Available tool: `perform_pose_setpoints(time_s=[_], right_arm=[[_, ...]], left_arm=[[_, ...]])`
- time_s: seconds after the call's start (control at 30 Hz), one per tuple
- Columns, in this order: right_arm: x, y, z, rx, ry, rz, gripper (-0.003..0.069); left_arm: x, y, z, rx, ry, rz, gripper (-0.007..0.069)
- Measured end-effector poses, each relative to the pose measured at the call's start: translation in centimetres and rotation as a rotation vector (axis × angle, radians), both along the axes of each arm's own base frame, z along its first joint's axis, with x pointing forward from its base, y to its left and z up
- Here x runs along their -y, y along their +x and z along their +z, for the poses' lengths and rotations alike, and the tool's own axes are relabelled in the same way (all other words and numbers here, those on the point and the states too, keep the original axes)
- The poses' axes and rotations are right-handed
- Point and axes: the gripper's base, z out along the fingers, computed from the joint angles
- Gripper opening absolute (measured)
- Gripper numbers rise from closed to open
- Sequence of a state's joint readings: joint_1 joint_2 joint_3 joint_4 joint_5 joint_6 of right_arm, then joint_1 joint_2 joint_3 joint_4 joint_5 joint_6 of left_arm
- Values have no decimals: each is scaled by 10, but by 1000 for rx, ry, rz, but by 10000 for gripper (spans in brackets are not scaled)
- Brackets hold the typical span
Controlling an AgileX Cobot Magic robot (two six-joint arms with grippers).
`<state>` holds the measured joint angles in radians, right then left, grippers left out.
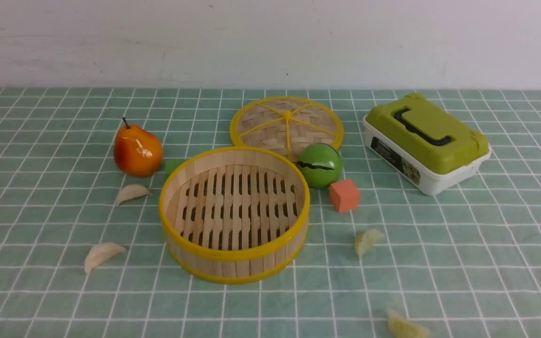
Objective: Put the dumplings into the steamer on the table with the blue tablecloth.
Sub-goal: 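Reach for and grasp a dumpling on the table with the left gripper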
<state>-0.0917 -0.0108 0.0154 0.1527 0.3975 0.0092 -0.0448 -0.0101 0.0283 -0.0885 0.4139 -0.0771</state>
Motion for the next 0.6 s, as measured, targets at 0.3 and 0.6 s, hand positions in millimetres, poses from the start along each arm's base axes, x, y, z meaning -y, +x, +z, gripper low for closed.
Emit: perform_pose_setpoints(time_s=[0.3,0.6], right_arm=[[0,0,0,0,0,0,74],[0,0,0,0,0,0,85]], left_arm=[[0,0,0,0,0,0,237],[0,0,0,0,0,0,237]])
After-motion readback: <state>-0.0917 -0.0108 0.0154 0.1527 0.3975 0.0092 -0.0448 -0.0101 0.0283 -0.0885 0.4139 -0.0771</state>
